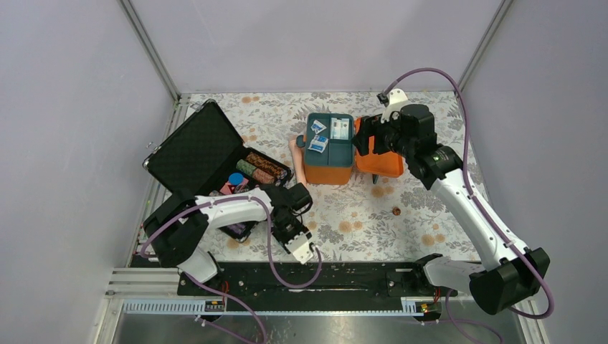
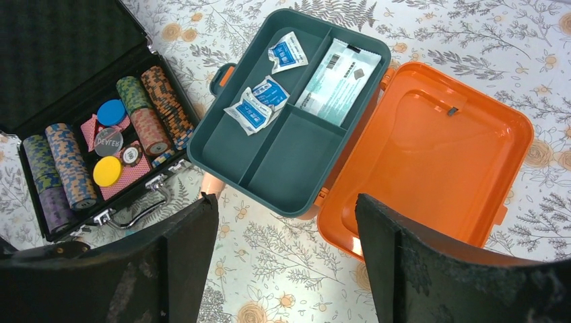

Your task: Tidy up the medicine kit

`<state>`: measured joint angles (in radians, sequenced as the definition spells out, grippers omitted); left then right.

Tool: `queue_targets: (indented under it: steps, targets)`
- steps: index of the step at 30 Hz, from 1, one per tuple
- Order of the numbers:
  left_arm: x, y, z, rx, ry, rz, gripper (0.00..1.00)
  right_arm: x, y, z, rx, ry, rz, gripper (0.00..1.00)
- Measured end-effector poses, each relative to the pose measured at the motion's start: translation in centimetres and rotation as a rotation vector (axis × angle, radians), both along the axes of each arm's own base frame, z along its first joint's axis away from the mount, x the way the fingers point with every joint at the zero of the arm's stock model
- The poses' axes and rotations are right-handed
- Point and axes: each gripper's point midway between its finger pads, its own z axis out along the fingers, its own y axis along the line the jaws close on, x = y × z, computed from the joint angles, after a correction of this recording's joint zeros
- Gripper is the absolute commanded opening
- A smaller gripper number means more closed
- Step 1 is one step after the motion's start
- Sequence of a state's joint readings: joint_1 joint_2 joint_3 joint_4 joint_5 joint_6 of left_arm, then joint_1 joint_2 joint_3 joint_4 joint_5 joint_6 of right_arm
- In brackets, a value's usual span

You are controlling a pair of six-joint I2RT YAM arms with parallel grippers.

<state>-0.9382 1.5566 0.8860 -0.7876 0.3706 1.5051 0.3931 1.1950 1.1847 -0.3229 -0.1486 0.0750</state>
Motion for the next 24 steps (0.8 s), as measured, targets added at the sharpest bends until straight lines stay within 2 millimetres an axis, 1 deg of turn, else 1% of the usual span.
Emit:
queue_targets:
  steps: [1, 3, 4, 5, 10, 12, 14, 15, 17, 18, 20, 21, 24]
  targets:
    - [-0.1, 0.0, -0.2, 0.003, 0.001, -0.013, 0.27, 0.0, 0.0, 0.0, 0.004, 0.002, -0.002, 0.81]
    - [-0.4, -0.1, -0.5, 0.013, 0.005, -0.042, 0.09, 0.0, -0.1, 0.1, 0.012, 0.004, -0.007, 0.81]
    - [-0.5, 0.0, -0.6, 0.015, 0.005, -0.047, 0.03, 0.0, -0.2, 0.1, 0.014, 0.005, -0.01, 0.81]
    - [-0.5, 0.0, -0.6, 0.016, 0.006, -0.055, 0.0, -0.1, -0.2, 0.1, 0.015, 0.006, -0.012, 0.81]
    - [-0.1, -0.3, -0.4, 0.015, 0.005, -0.05, 0.0, 0.0, -0.6, 0.1, 0.016, 0.005, -0.021, 0.81]
    - [0.9, -0.6, -0.1, 0.015, 0.01, -0.012, 0.0, 0.0, -0.7, 0.1, 0.01, 0.004, -0.022, 0.81]
    - [2.5, -1.3, 0.8, 0.006, 0.023, 0.052, 0.0, -0.1, -0.8, 0.0, -0.001, 0.006, -0.019, 0.81]
    - [3.5, -1.8, 1.5, -0.006, 0.033, 0.093, 0.0, -0.2, -0.9, -0.1, -0.009, 0.009, -0.017, 0.81]
    - [6.2, -3.5, 3.7, -0.065, 0.031, 0.181, 0.0, -0.3, -1.1, 0.0, -0.027, 0.011, -0.011, 0.82]
    - [7.7, -4.5, 5.4, -0.111, 0.026, 0.23, 0.0, -0.3, -1.3, 0.3, -0.038, 0.005, -0.008, 0.82]
    - [9.9, -5.7, 8.3, -0.189, 0.015, 0.304, 0.0, -0.3, -1.6, 0.8, -0.056, -0.009, -0.004, 0.82]
    - [10.9, -6.2, 9.8, -0.228, 0.014, 0.344, 0.0, -0.3, -1.8, 1.0, -0.065, -0.015, -0.006, 0.83]
    - [12.7, -7.5, 13.4, -0.315, 0.029, 0.477, 0.0, -0.3, -2.7, 1.2, -0.082, -0.016, -0.031, 0.83]
